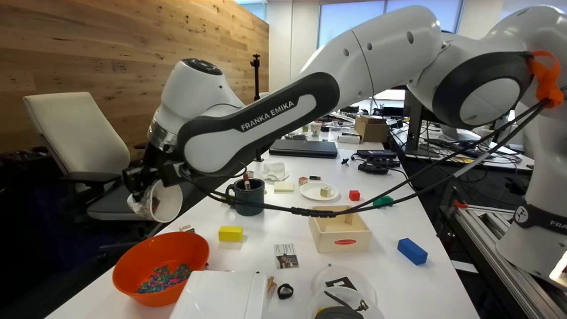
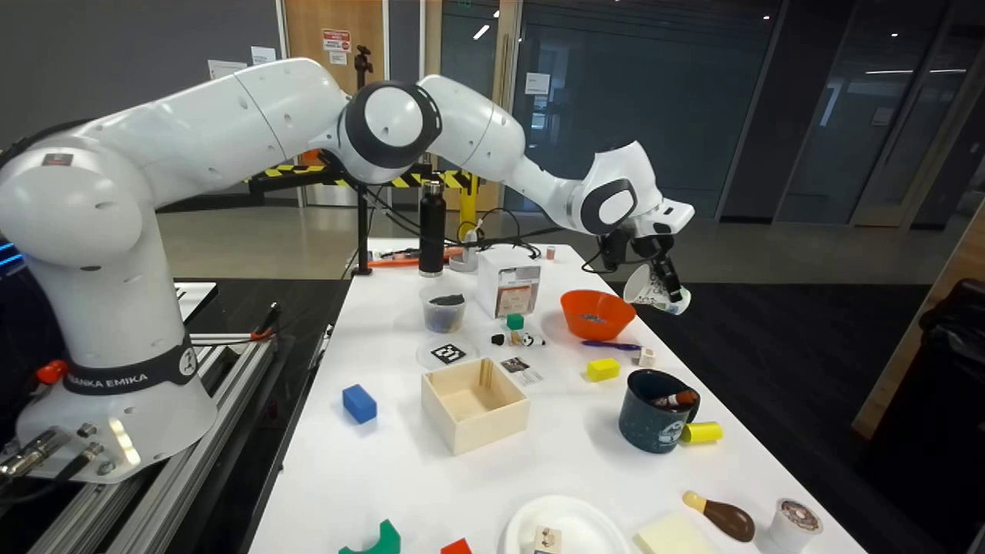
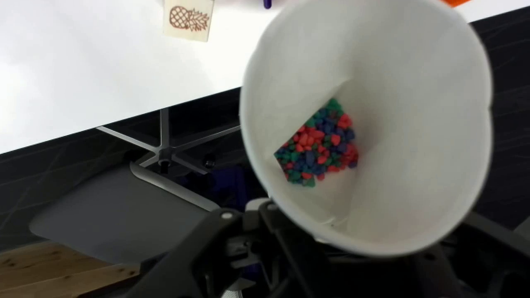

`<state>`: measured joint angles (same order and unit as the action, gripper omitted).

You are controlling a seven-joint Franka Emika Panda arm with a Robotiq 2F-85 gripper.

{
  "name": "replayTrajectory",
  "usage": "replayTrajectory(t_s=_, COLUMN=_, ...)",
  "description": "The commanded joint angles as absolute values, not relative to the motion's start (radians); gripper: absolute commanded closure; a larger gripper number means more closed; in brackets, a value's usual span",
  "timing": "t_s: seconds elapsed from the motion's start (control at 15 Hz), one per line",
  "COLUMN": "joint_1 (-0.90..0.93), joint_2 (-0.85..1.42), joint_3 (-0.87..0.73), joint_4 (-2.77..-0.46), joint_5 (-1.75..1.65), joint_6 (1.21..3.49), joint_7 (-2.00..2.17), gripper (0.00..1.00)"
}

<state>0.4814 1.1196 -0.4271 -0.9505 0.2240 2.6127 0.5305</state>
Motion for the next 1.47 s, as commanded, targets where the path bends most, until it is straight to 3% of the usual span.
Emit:
replayTrajectory(t_s=0.0, joint_1=0.525, joint_2=0.976, joint_3=-0.408, joint_4=-1.188, joint_5=0.236, joint_6=2.703, joint_7=0.456, gripper=0.8)
replayTrajectory(t_s=0.93, joint_1=0.464, joint_2=0.629, joint_3=-0.196, joint_4=-1.737, joint_5=0.083, joint_6=2.935, joint_7=0.413, gripper=0.8)
replayTrajectory(t_s=1.4, joint_1=0.431, joint_2=0.603, joint_3=-0.225, joint_4=-1.768, joint_5=0.12, joint_6=2.927, joint_7=0.522, gripper=0.8)
